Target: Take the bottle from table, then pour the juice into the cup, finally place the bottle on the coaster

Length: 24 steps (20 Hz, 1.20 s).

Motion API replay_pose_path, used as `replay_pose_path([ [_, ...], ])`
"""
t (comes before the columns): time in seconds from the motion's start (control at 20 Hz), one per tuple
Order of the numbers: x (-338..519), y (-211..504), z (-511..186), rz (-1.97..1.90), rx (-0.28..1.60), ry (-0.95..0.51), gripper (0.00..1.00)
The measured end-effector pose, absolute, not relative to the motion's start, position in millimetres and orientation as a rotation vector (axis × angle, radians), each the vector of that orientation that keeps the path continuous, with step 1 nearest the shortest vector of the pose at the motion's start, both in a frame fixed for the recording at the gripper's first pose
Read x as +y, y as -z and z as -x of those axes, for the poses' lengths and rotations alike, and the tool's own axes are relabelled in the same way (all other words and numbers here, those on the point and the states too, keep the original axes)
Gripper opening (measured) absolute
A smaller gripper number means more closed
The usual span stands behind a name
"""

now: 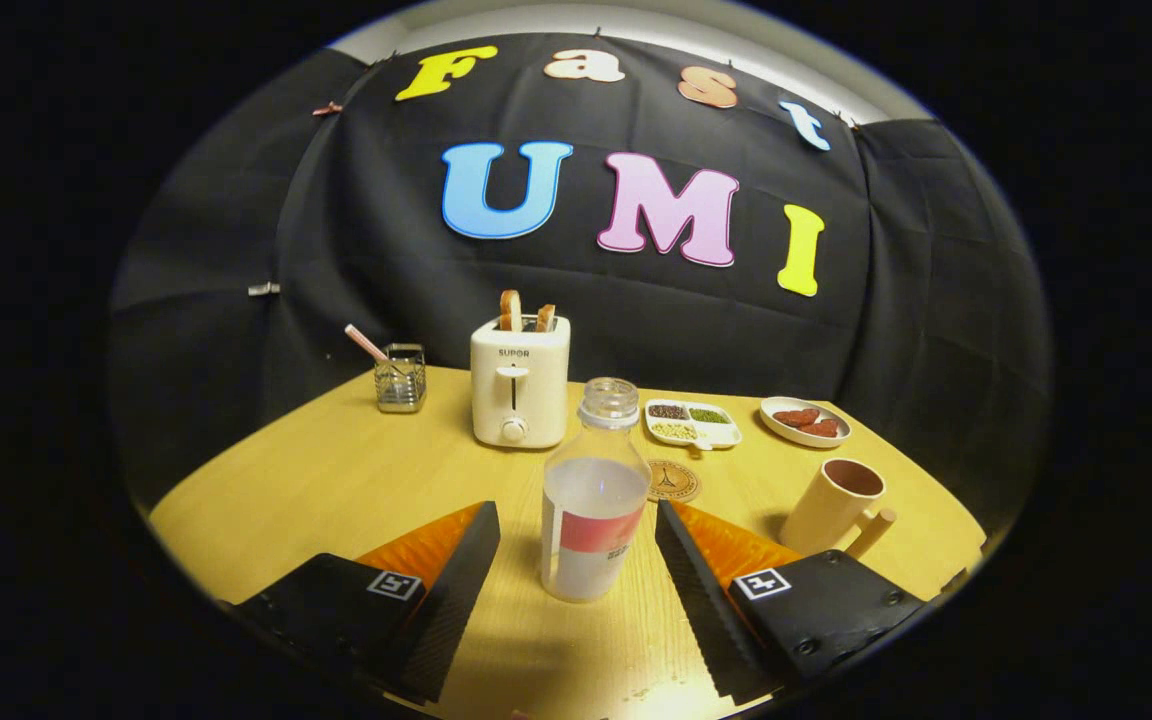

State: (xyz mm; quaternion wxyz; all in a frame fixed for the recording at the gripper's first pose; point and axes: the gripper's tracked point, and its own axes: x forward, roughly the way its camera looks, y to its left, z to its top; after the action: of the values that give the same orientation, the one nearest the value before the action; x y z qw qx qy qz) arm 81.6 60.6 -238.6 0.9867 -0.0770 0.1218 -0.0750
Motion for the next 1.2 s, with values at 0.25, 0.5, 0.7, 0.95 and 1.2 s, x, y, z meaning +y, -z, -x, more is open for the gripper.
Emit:
replay_pose_path([
  [0.25,49,253,-102,0.149,0.243,0.182,0.97],
  [0.5,44,255,-129,0.104,0.222,0.209,0.97],
  [0.7,33,255,-144,0.097,0.196,0.256,0.96],
  [0.95,33,260,-155,0.106,0.195,0.257,0.91],
  [1.2,33,264,-156,0.098,0.203,0.265,0.83],
])
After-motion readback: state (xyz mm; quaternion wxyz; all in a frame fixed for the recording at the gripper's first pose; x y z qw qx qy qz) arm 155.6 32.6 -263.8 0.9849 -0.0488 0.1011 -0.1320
